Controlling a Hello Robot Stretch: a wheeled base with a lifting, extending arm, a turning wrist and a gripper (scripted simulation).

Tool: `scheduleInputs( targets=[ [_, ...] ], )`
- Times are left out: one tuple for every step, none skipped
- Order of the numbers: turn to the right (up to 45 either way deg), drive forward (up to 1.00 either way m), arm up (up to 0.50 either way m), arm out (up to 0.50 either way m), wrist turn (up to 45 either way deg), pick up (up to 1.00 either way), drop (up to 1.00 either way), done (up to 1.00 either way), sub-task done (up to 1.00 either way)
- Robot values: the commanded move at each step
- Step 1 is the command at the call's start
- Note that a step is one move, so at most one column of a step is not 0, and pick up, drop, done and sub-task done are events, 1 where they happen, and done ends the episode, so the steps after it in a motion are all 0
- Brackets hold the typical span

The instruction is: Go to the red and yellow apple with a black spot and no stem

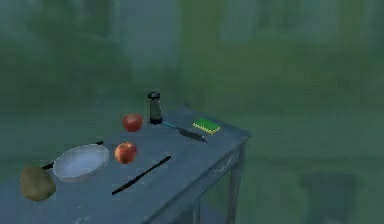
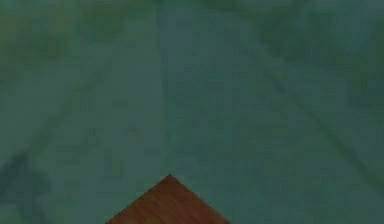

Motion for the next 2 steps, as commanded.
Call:
scheduleInputs(
  targets=[
    [-18.0, 0.00, 0.00, 0.00, 0.0, 0.00, 0.00, 0.00, 0.00],
    [0.0, 0.00, 0.00, 0.00, 0.0, 0.00, 0.00, 1.00, 0.00]
  ],
)
